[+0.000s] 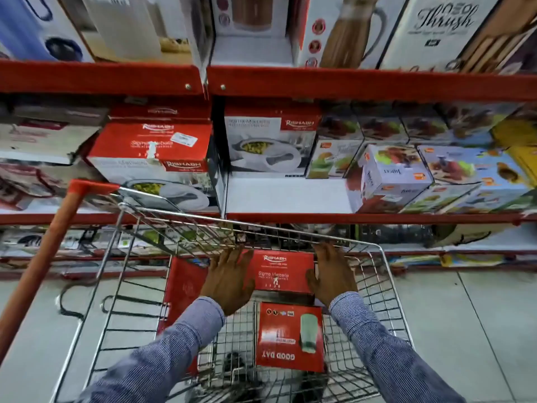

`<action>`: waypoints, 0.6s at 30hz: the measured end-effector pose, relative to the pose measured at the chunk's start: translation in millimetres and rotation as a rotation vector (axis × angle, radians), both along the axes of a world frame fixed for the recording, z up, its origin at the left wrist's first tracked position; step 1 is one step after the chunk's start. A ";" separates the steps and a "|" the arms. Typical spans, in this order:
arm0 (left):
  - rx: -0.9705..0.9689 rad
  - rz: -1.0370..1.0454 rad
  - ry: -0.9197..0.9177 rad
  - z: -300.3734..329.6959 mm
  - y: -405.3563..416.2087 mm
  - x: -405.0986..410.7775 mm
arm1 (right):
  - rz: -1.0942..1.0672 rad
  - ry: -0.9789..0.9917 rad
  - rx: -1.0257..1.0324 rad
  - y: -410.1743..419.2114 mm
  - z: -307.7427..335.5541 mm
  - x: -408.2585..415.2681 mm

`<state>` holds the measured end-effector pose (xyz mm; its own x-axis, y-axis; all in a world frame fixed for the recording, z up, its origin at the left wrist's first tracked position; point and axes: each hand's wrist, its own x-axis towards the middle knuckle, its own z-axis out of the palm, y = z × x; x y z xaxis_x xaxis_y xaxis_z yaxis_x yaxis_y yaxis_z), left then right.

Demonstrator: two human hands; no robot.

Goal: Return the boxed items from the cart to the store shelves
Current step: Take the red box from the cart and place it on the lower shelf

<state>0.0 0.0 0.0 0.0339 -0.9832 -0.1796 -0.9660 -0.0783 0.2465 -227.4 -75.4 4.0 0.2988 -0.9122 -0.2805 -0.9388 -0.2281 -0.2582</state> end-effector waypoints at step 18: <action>0.344 0.813 0.869 -64.3 -15.9 -4.6 | -0.723 -0.494 0.489 -0.5 -45.3 -3.1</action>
